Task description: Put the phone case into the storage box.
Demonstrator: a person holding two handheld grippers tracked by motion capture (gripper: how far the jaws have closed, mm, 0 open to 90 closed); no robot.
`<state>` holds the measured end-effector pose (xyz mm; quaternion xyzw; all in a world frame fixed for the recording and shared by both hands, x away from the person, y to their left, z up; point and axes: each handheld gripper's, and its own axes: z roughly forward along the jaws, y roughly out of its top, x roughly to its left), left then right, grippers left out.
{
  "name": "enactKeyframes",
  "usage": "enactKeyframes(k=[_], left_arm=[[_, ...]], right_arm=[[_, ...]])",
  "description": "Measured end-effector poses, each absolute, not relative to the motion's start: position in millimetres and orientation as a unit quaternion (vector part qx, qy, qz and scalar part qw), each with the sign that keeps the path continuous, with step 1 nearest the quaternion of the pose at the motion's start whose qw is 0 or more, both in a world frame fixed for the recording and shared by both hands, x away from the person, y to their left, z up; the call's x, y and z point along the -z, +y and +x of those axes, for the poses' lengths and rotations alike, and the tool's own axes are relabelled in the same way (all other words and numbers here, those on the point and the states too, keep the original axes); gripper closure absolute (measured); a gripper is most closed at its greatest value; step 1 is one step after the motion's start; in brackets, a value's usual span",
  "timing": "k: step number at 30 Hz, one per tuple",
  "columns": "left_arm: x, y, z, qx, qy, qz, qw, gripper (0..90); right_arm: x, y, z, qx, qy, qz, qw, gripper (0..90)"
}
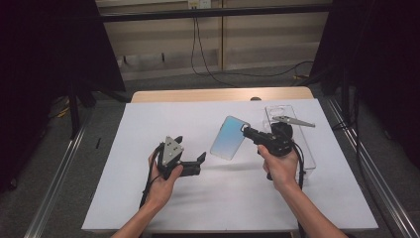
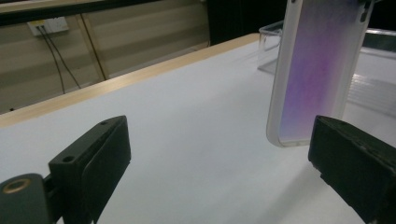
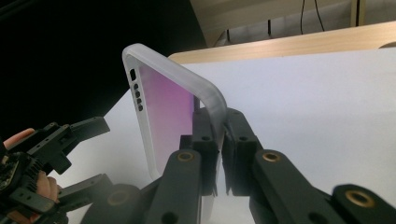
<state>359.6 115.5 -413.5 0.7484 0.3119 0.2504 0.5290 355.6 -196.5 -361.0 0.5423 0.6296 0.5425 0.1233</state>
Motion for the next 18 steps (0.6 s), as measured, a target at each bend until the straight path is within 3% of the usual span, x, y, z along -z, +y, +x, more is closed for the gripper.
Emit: enactKeyframes(k=[18], left_arm=[[418.0,151.8,345.0,-0.257,0.327,0.727,0.546,2.9]], right_arm=[[353.3,-211.2,349.8,-0.537,0.635,0.53,0.168,84.8]])
